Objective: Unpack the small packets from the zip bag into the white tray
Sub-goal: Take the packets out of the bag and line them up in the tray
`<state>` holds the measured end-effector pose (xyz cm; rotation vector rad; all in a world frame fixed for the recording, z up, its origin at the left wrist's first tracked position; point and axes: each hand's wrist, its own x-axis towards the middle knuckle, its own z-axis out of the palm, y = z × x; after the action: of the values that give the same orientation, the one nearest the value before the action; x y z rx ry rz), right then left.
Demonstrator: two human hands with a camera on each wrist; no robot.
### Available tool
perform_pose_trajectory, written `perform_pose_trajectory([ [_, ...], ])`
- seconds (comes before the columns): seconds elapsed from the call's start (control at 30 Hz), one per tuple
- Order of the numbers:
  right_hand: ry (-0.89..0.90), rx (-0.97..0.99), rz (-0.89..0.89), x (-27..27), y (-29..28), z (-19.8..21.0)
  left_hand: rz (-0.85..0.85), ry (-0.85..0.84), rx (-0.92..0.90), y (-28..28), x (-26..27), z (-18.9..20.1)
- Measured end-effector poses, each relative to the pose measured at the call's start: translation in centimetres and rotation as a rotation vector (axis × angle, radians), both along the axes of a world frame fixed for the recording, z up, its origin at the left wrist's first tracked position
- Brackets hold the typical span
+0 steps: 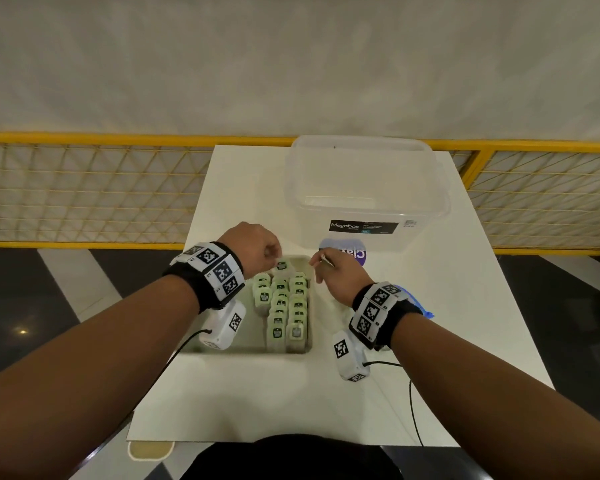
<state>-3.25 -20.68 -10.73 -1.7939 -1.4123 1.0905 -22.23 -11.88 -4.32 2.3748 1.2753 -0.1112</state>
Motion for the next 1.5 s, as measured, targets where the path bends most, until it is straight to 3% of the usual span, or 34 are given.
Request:
perform_pose_trajectory([
  [0.17,0.164,-0.065,-0.058,-0.8,-0.1,-0.2,-0.158,0.488,-0.171,0.3,-0.6,-3.7],
  [0.33,0.310,-0.132,-0.118,-0.6,-0.5,-0.1,-0.297,0.721,-0.249,0.9,0.0,-9.1],
  [0.4,0.295,-0.148,-0.141,-0.2,-0.7,-0.2,-0.299,0.739,-0.186,2.8,-0.3,-12.4],
  [0.5,0.119,-0.150,-0.078,0.4,-1.0,-0.1,-0.256,0.719,-0.181,6.0,-0.5,-17.7],
  [0.63,-0.028,-0.129,-0.014,0.7,-1.2,-0.9,-0.266,0.684,-0.142,4.9,-0.1,-15.5],
  [0.77,-0.082,-0.087,-0.005,0.7,-1.5,-1.7,-0.223,0.637,-0.129,6.8,-1.2,-19.9],
  [0.83,-0.061,-0.044,-0.040,0.8,-1.5,-1.7,-0.196,0.596,-0.124,6.1,-1.2,-18.4],
  [0.97,-0.043,-0.038,-0.043,0.7,-1.3,-1.3,-0.126,0.329,-0.102,2.4,0.1,-9.5],
  [1.13,0.004,-0.021,-0.051,0.0,-0.8,-1.1,-0.049,-0.243,-0.305,0.6,0.9,-3.6],
  [1.33,0.017,-0.013,-0.007,-0.9,-0.3,-1.3,-0.044,-0.381,-0.122,-0.6,1.9,-1.8],
  [1.5,-0.034,-0.012,0.012,-1.1,-0.3,-1.6,-0.094,-0.266,-0.090,-0.3,1.8,-1.6],
])
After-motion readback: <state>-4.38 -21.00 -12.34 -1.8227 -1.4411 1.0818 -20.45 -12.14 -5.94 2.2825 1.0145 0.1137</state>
